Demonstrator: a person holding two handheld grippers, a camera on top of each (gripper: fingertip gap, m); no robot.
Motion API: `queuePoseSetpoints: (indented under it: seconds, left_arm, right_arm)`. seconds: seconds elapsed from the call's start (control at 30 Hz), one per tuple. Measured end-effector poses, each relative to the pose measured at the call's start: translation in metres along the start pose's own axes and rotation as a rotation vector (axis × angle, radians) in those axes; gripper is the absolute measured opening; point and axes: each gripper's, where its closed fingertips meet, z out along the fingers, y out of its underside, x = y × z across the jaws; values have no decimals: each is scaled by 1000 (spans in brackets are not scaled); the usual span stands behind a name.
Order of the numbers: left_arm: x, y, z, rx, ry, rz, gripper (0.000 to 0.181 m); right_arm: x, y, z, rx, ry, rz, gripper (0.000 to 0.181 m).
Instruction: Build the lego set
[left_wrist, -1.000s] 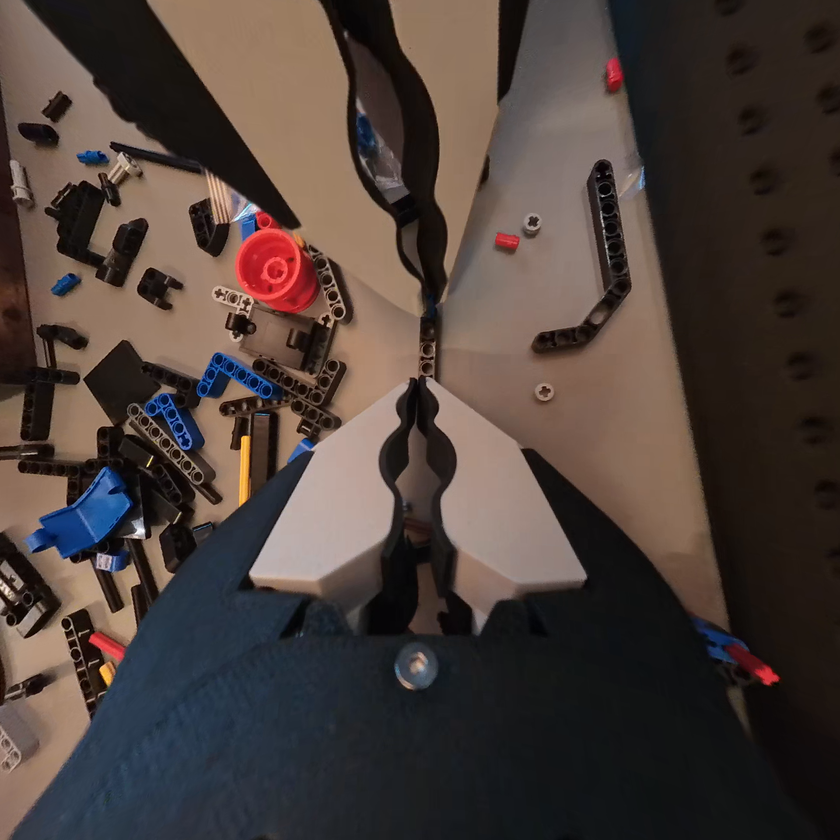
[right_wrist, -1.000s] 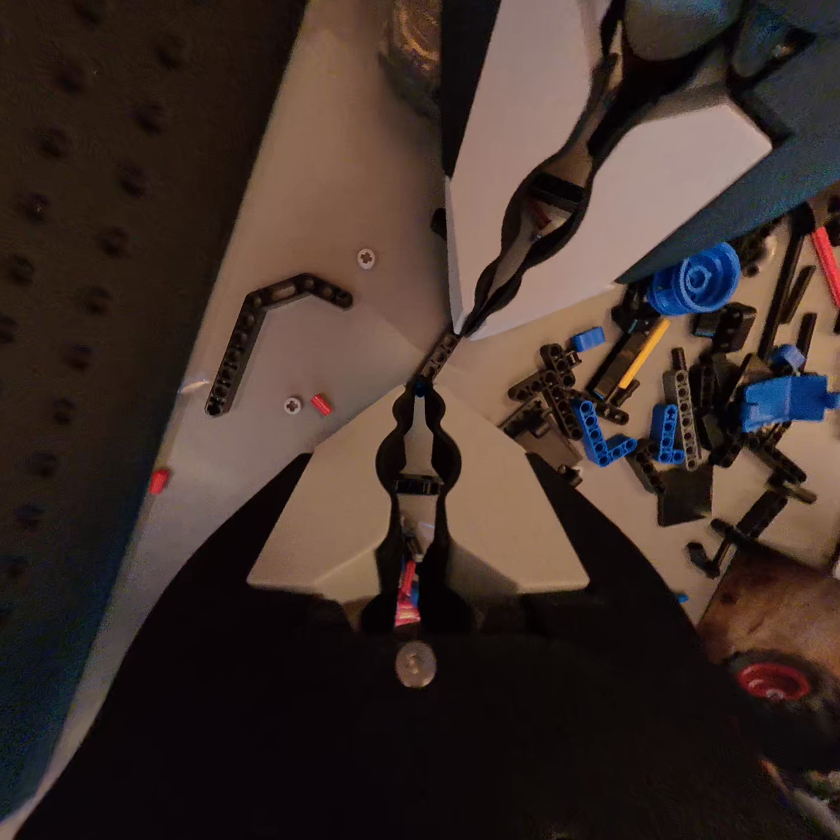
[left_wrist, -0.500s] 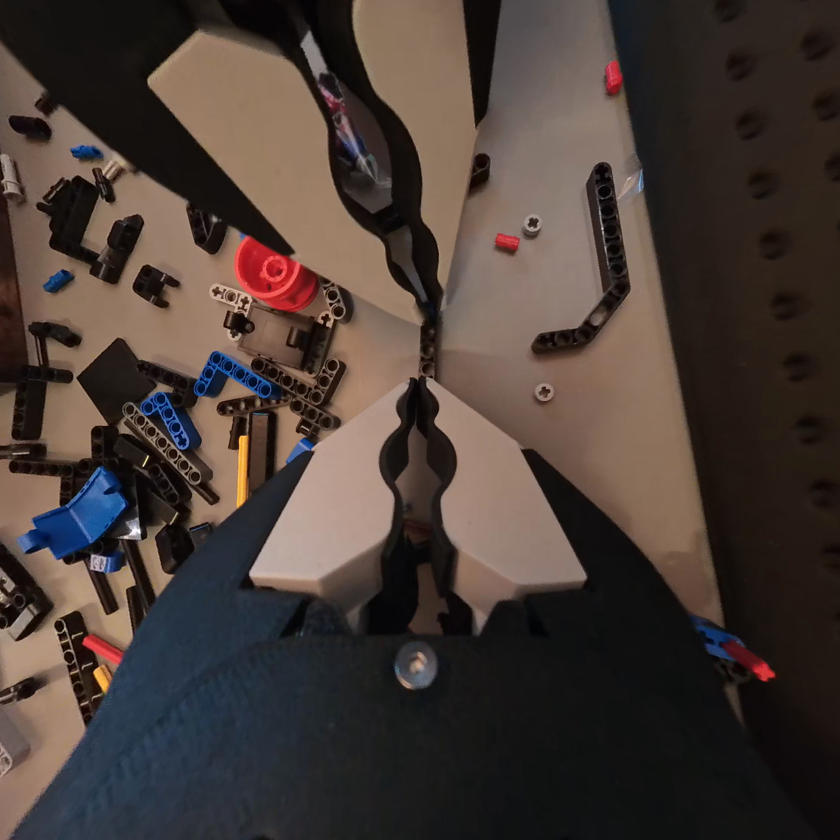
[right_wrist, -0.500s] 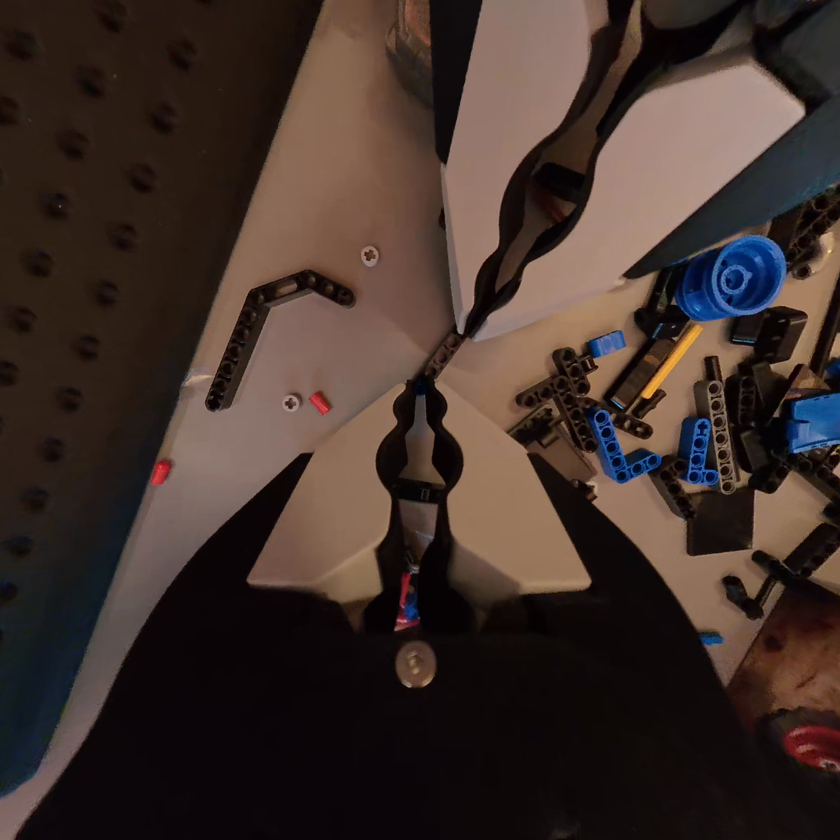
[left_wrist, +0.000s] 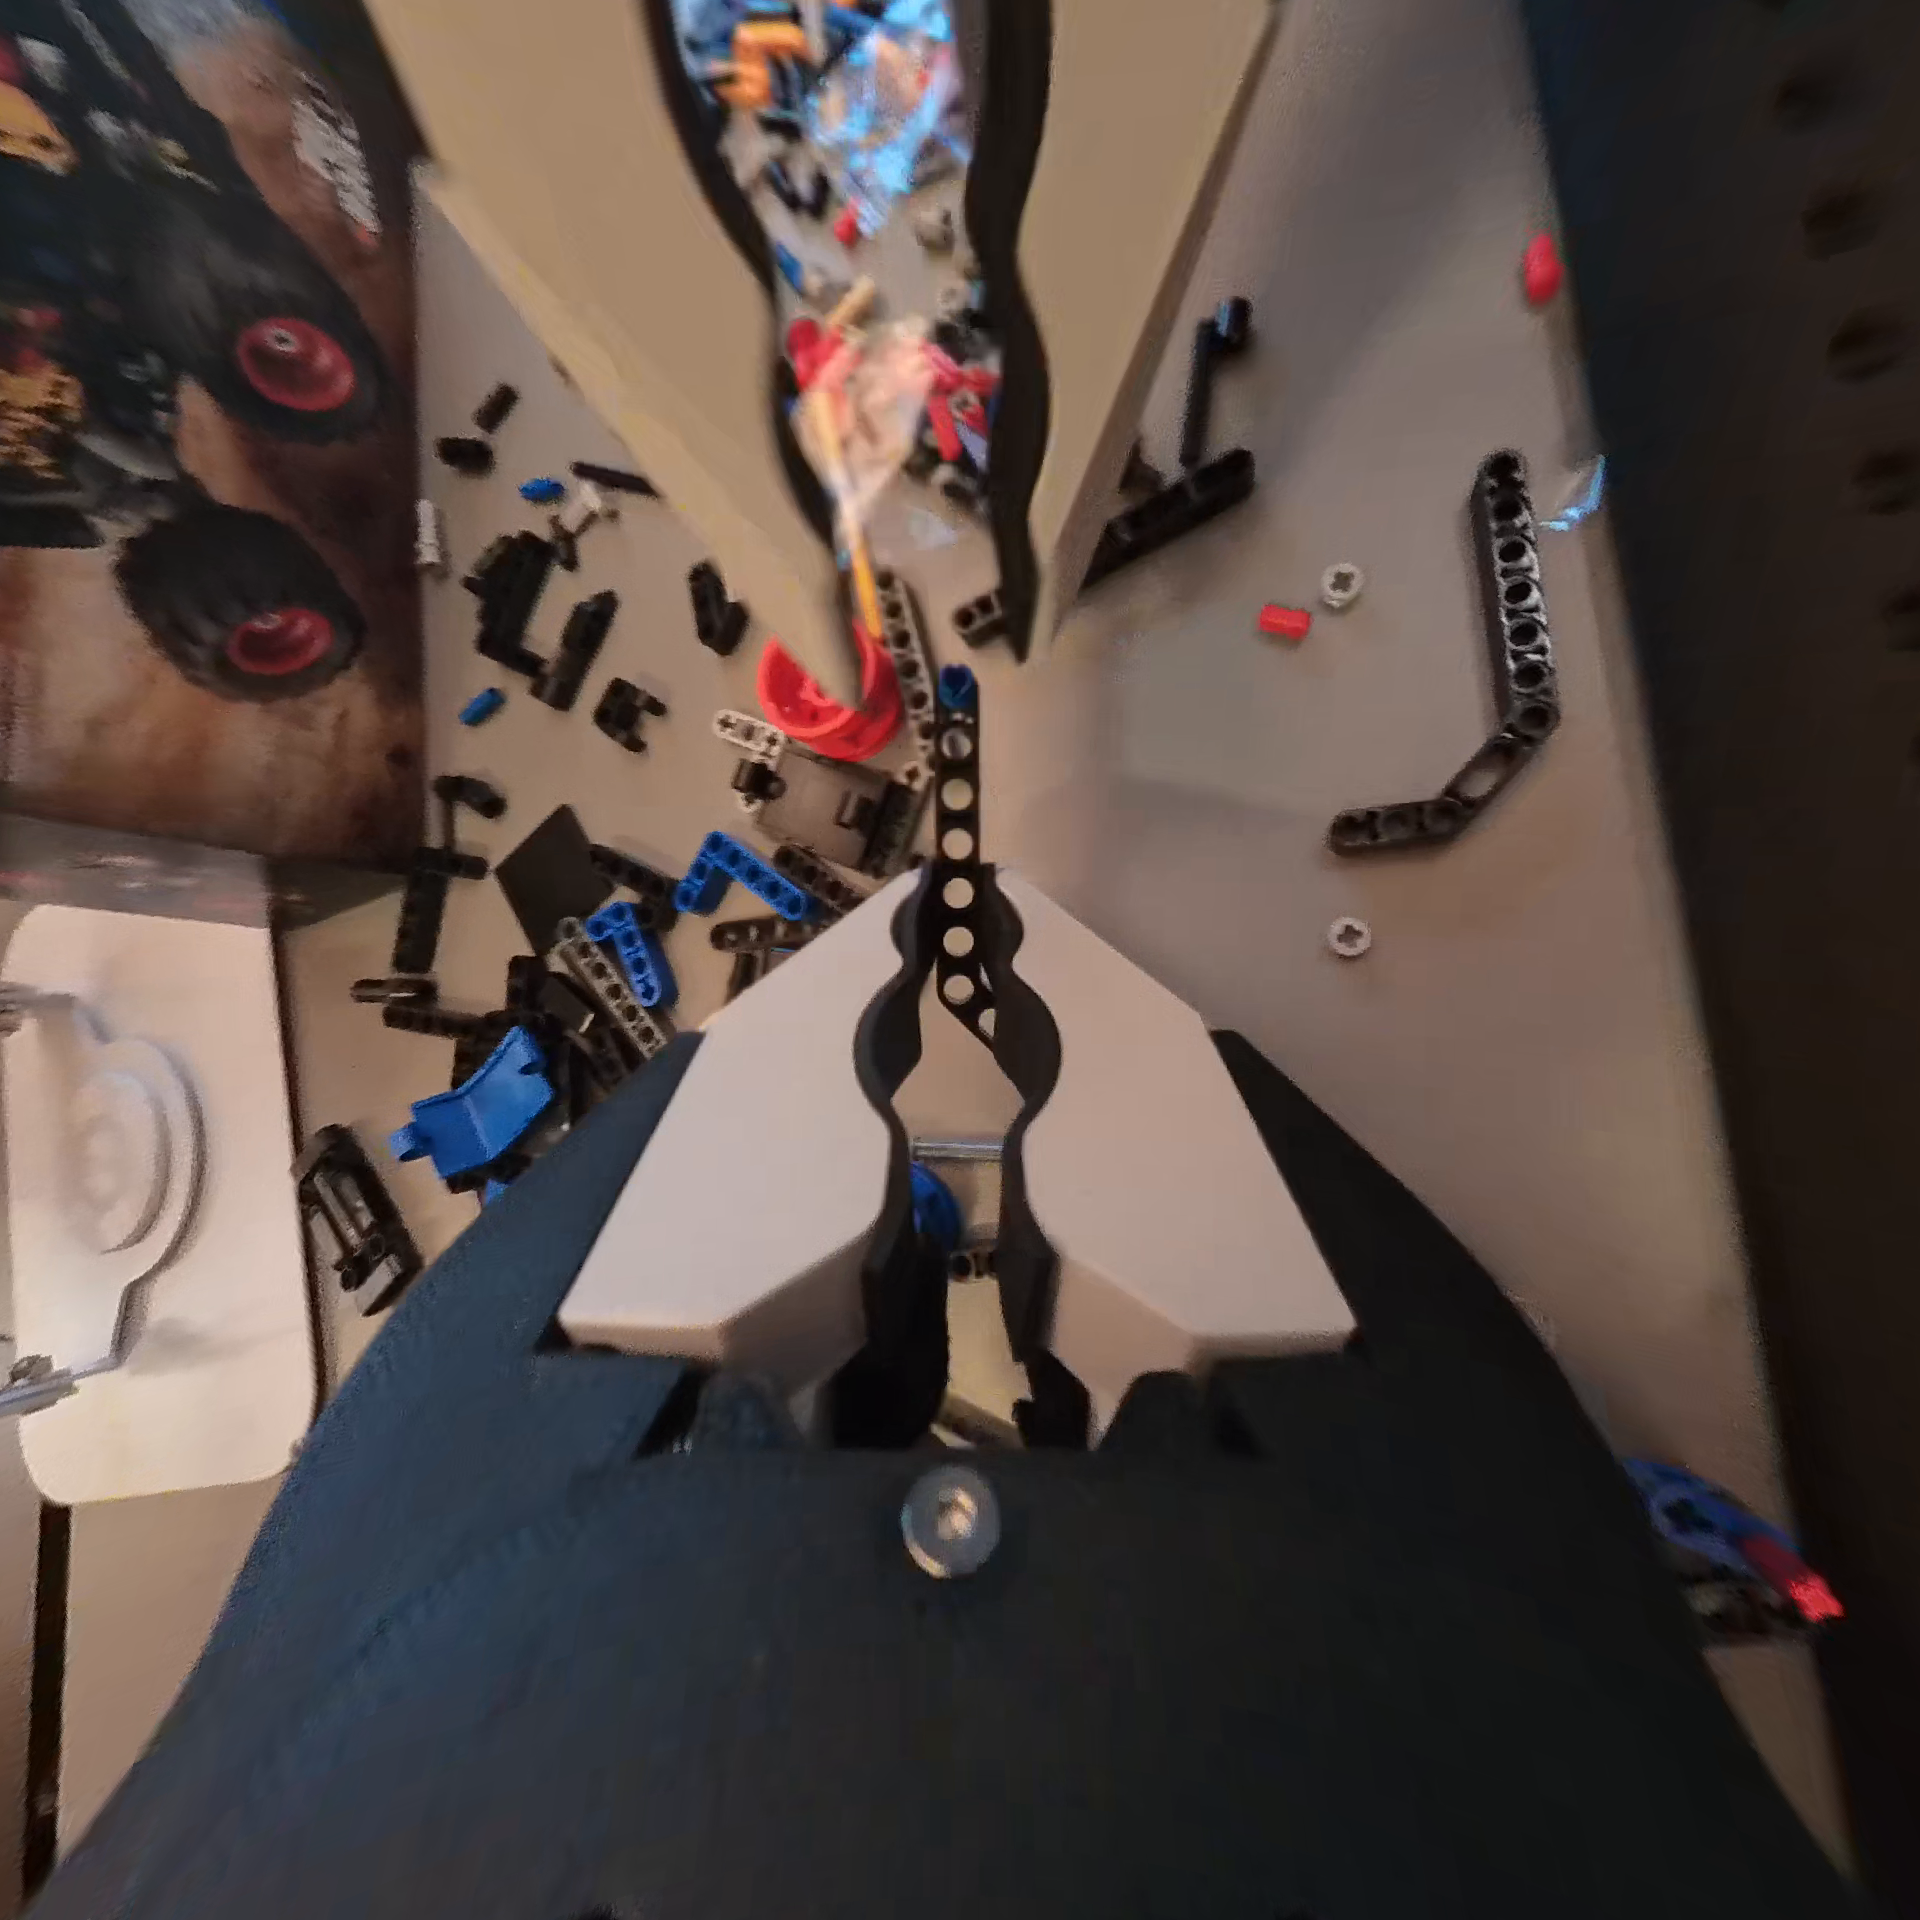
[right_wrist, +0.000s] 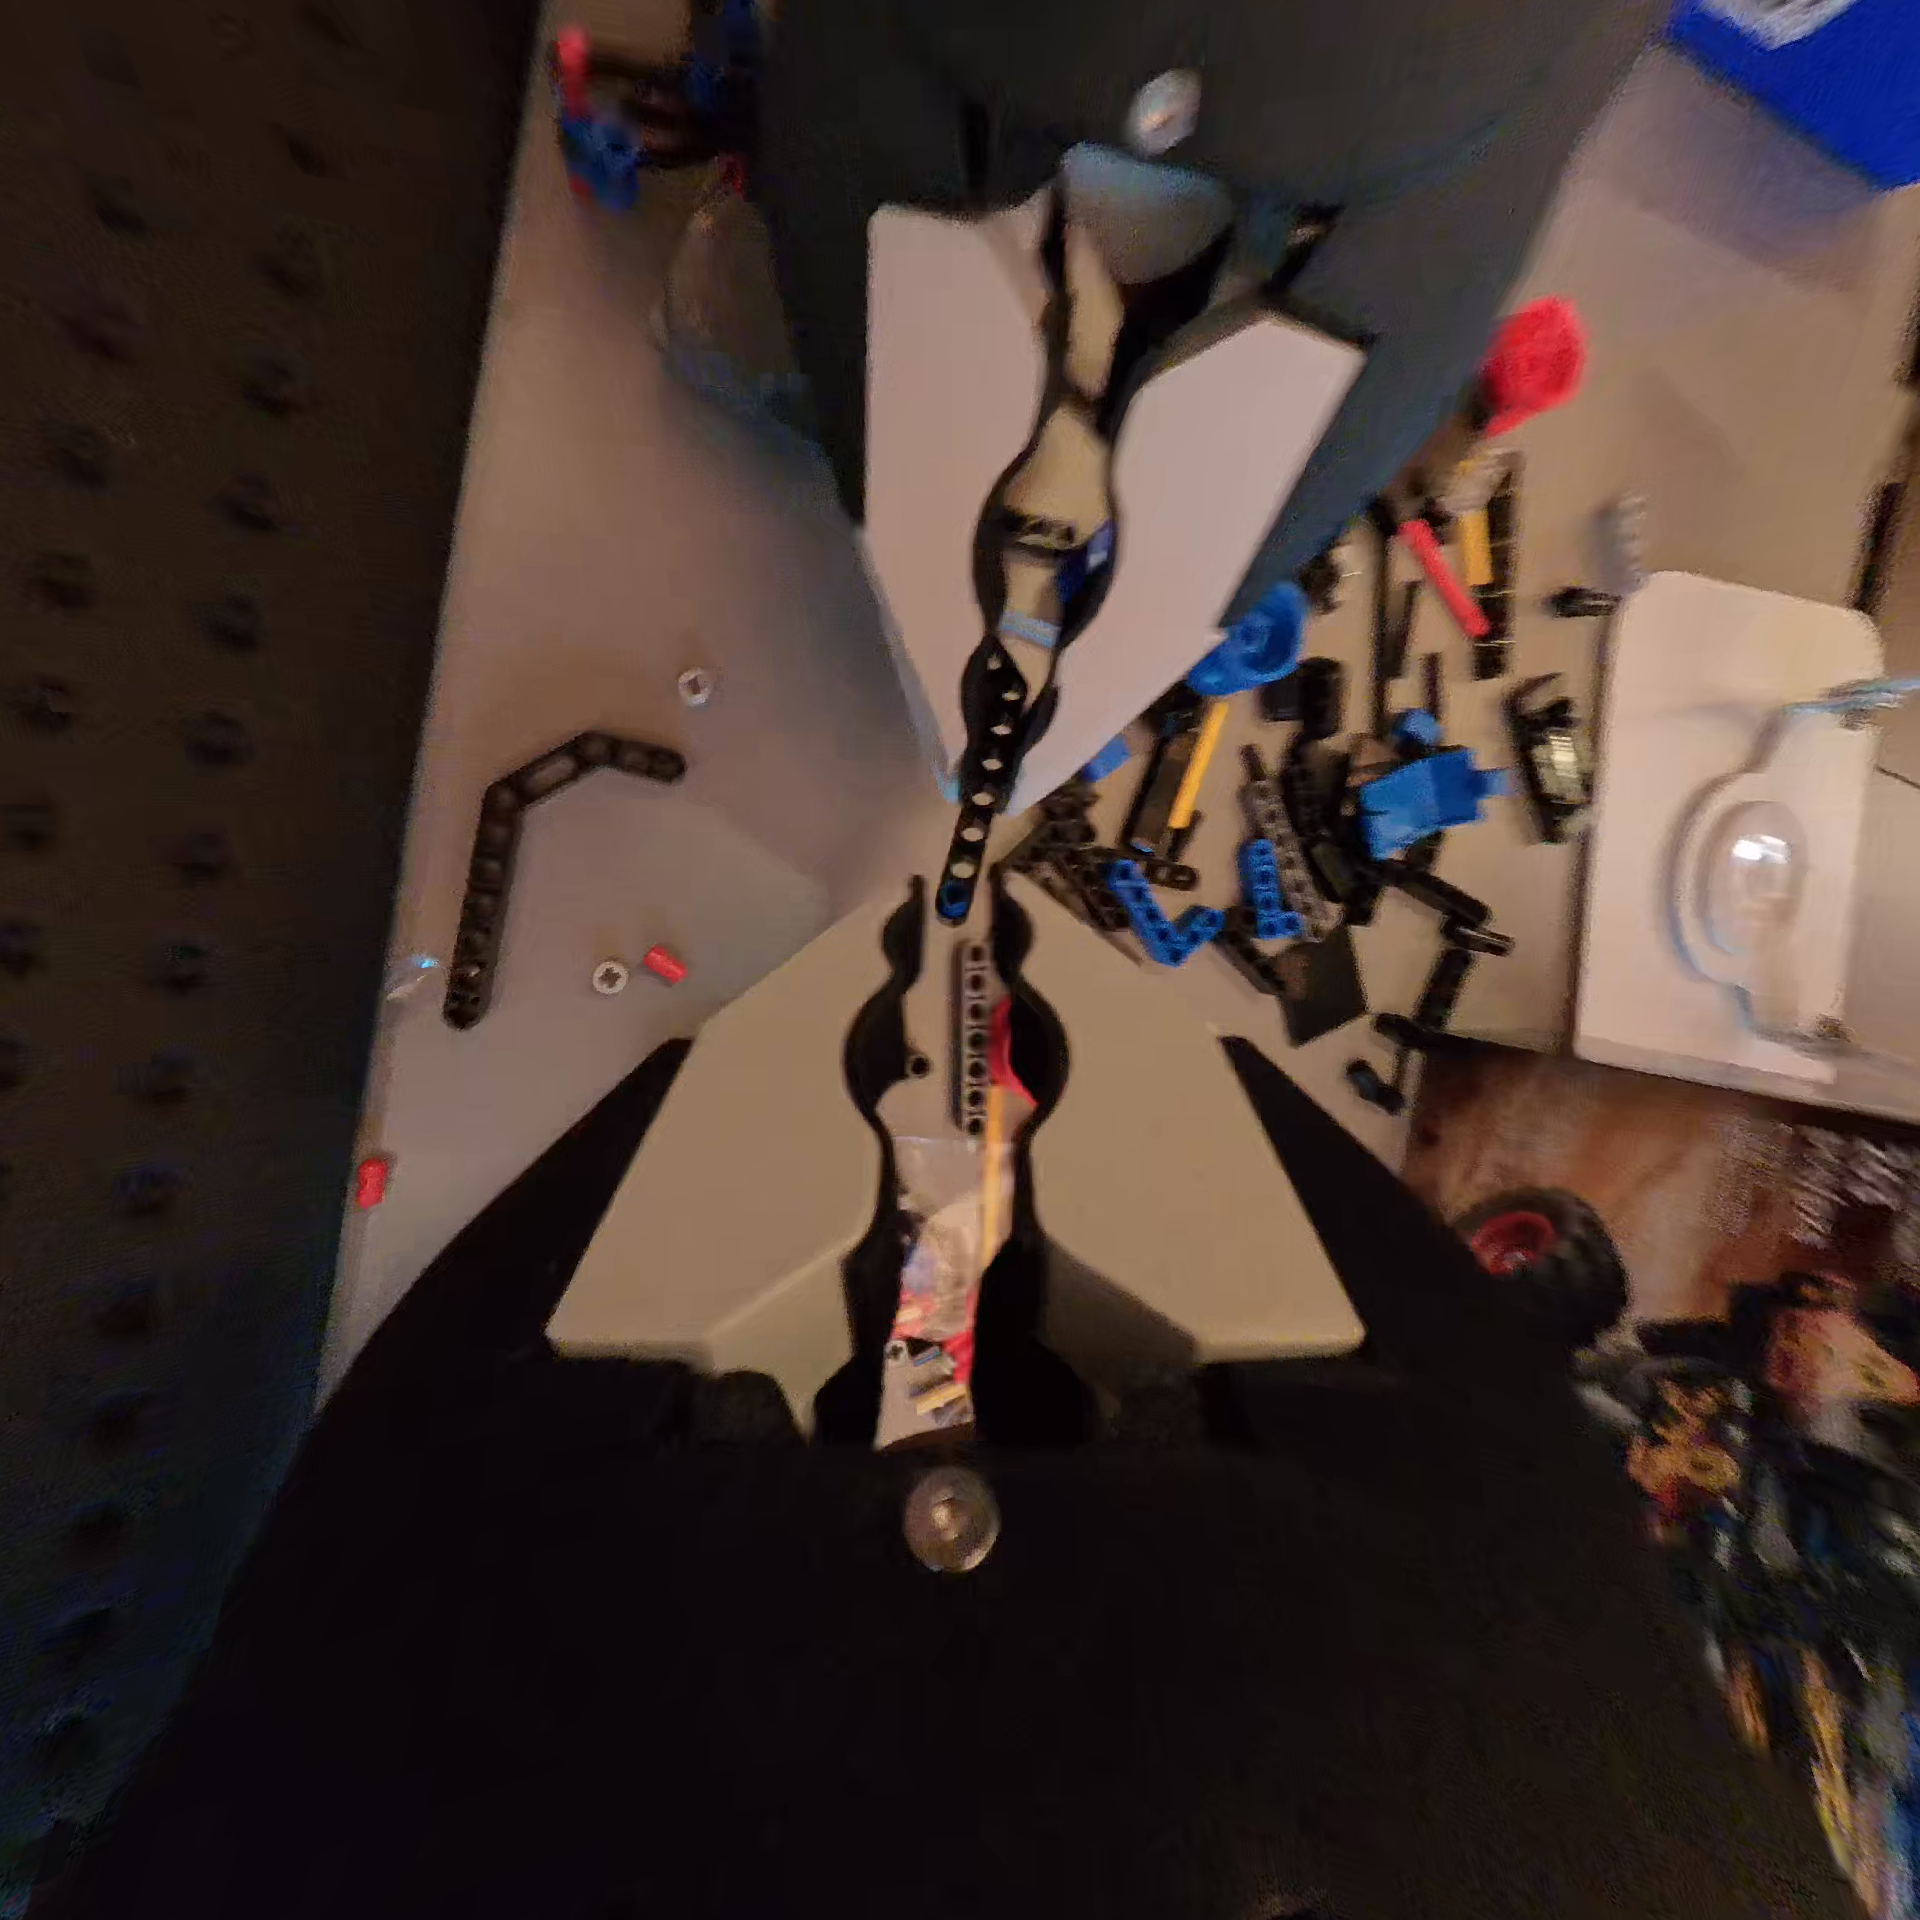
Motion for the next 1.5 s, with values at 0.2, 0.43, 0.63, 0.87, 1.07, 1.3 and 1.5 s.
queuePoseSetpoints:
  seconds: [0.2,0.43,0.63,0.87,1.07,1.3,1.5]
  left_arm:
    - [-25,-45,-37,374,-21,-195,4]
    - [-27,-90,-80,779,66,-289,5]
    - [-33,-91,-91,848,59,-307,8]
    - [-49,-97,-128,1055,27,-374,4]
    - [-49,-98,-123,1009,-81,-300,6]
    - [-61,-90,-130,1008,-131,-306,7]
    - [-60,-93,-132,1029,-115,-309,5]
  right_arm:
    - [39,-20,-54,355,232,280,41]
    - [37,-62,-75,783,201,464,10]
    - [40,-74,-79,743,301,378,5]
    - [39,-83,-72,830,129,561,54]
    - [28,-101,-46,881,7,627,30]
    - [33,-87,-43,804,86,631,1]
    - [36,-75,-52,726,133,625,0]
